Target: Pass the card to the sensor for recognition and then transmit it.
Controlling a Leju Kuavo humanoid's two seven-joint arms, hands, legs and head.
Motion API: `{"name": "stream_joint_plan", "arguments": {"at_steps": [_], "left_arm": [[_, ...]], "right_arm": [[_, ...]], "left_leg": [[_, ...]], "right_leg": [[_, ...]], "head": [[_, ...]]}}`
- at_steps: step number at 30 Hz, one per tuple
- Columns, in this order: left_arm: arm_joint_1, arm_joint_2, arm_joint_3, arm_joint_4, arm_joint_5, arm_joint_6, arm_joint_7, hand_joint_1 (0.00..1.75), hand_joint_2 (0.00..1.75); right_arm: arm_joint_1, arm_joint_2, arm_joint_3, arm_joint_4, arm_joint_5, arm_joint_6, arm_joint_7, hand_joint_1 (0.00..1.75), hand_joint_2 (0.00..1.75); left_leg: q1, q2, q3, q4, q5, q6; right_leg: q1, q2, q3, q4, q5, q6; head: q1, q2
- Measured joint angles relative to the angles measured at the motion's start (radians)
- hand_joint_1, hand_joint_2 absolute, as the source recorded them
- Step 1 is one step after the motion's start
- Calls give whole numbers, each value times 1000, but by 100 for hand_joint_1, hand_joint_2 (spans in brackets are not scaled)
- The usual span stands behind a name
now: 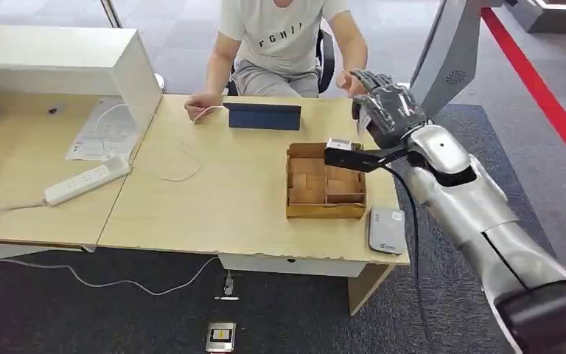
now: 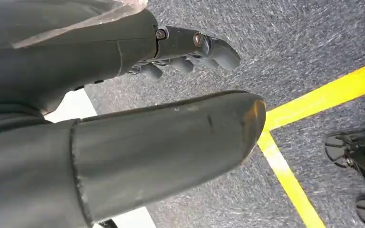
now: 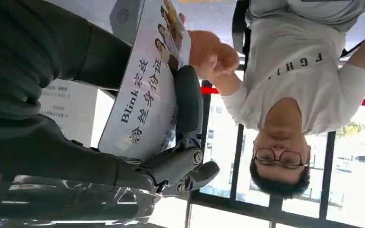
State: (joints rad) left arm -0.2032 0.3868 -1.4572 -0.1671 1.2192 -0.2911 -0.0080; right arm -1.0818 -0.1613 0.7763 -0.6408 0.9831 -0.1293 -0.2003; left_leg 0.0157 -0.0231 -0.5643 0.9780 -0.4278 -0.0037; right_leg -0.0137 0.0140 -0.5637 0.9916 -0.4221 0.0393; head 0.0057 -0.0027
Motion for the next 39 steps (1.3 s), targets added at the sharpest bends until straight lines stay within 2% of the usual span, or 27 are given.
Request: {"name": "stream_joint_plan", "arguments": {"at_steps": [6,10,26,27,28,29,30,33,34,39], "left_arm": [[0,-2,-10,0,-11,0,-10,0,0],[0,-4,-18,0,-25,-3,-15,0,0],[4,-13,-34,0,-40,-3,-16,0,0],[4,-14,-36,0,-43,-4,-18,0,0],[4,-14,-39,0,-44,-4,-20,0,0],[4,-14,-40,0,-44,-4,-22,0,0],[4,-14,-41,0,-44,-5,-22,0,0],[4,-15,-42,0,-45,-5,-21,0,0],[4,-16,-43,0,-45,-4,-22,0,0],[4,-18,-47,0,-45,1,-27,0,0]], "right_arm": [[-18,59,20,61,9,-19,19,175,175],[-29,80,30,94,14,-19,33,175,175],[-45,90,35,173,35,-17,52,175,175],[-45,90,35,176,37,-17,52,152,175],[-46,91,35,179,41,-17,52,54,175],[-47,91,35,182,44,-18,52,54,175],[-47,92,35,185,45,-19,52,31,175],[-47,93,35,192,49,-31,52,0,175],[-47,94,35,196,50,-36,52,0,0],[-47,99,34,207,50,-61,29,0,0]], "left_leg": [[0,1,0,0,0,0],[0,0,0,0,0,0],[0,0,0,0,0,0],[0,0,0,0,0,0],[0,0,0,0,0,0],[0,0,0,0,0,0],[0,1,0,0,0,0],[0,1,0,0,0,0],[0,1,0,0,0,0],[0,1,1,0,0,0]], "right_leg": [[0,0,0,0,0,0],[0,0,0,0,0,0],[0,0,0,0,0,0],[0,0,0,0,0,0],[0,0,0,0,0,0],[0,0,0,0,0,0],[0,0,0,0,0,0],[0,0,0,0,0,0],[0,0,0,0,0,0],[0,0,0,0,0,0]], "head": [[0,0],[0,0],[0,0],[0,0],[0,0],[0,0],[0,0],[0,0],[0,0],[0,0]]}}
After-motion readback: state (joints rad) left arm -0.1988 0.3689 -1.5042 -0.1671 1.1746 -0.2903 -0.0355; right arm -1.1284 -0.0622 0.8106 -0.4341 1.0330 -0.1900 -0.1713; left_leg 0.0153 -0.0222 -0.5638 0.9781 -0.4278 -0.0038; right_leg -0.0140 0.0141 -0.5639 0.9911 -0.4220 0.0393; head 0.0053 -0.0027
